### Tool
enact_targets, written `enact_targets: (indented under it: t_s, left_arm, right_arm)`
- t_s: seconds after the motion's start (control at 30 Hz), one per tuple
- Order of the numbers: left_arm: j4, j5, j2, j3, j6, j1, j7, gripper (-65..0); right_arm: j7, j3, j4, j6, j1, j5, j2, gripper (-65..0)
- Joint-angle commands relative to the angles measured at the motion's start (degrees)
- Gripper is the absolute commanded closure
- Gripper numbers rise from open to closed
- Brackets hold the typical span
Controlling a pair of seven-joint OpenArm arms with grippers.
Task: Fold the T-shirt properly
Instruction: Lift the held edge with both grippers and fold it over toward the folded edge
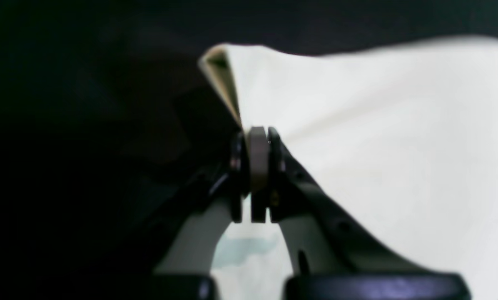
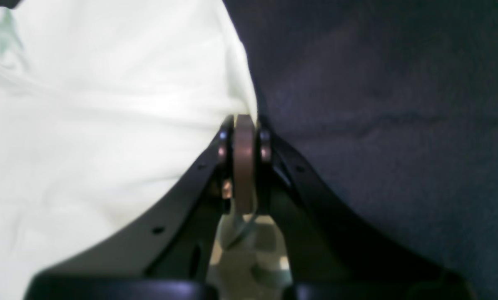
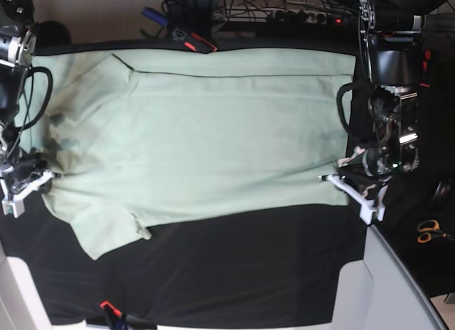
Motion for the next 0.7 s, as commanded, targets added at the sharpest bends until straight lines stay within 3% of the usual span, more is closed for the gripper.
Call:
enact_targets:
  t_s: [0.0,0.23,0.67]
  left_arm:
    - [1.7,0.21,-0.96,-0.93,0.26,-1.15,0.7,0.0]
    - [4.61,0.38,-3.07,-1.72,0.26,1.31,2.9,0.0]
    - [4.43,0.47,-2.54,-1.55,0.26,3.95,2.64,0.0]
  right_arm:
    - [1.2,0.27,1.02,0.16,1.43,0.61,1.11,0.0]
    - [0.67,0.27,1.02,0.16,0.02,0.61,1.11,0.0]
    - [-0.03,0.27,1.02,0.16,-2.0,0.61,0.76,0.0]
